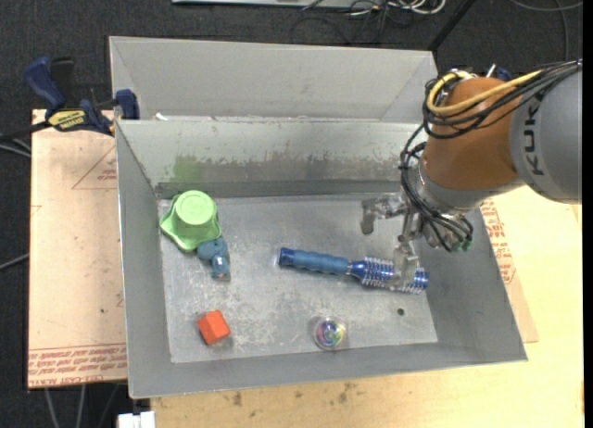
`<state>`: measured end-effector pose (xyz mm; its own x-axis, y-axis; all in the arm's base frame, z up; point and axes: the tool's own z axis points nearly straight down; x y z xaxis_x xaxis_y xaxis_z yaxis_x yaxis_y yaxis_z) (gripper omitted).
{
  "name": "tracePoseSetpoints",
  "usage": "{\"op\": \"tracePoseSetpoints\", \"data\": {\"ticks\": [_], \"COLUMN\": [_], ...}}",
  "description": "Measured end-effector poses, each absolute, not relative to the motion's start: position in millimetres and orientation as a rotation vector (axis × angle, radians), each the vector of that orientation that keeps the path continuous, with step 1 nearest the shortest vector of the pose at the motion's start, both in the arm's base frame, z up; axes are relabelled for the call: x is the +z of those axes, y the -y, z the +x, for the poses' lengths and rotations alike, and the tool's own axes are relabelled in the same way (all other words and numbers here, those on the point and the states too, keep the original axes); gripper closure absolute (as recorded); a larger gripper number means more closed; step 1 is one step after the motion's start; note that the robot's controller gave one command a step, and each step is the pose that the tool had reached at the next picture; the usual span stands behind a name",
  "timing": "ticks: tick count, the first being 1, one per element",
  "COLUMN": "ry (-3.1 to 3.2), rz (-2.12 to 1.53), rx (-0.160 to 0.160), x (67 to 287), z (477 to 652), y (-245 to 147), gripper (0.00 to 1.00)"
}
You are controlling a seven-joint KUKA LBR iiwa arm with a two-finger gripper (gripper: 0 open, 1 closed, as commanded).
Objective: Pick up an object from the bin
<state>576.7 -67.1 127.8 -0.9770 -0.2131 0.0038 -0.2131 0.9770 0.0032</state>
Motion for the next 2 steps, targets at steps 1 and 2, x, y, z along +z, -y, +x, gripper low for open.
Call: {"op": "tracePoseSetpoints", "data": {"ticks": [1, 2], "ry": [3.092, 3.095], "rz": [0.537, 0.540], "rx": [-0.005, -0.001], "x": [67.5, 70.0], "z": [551.1, 552.7], "y": [48.3, 49.0], "gripper": [0.00, 1.00]}}
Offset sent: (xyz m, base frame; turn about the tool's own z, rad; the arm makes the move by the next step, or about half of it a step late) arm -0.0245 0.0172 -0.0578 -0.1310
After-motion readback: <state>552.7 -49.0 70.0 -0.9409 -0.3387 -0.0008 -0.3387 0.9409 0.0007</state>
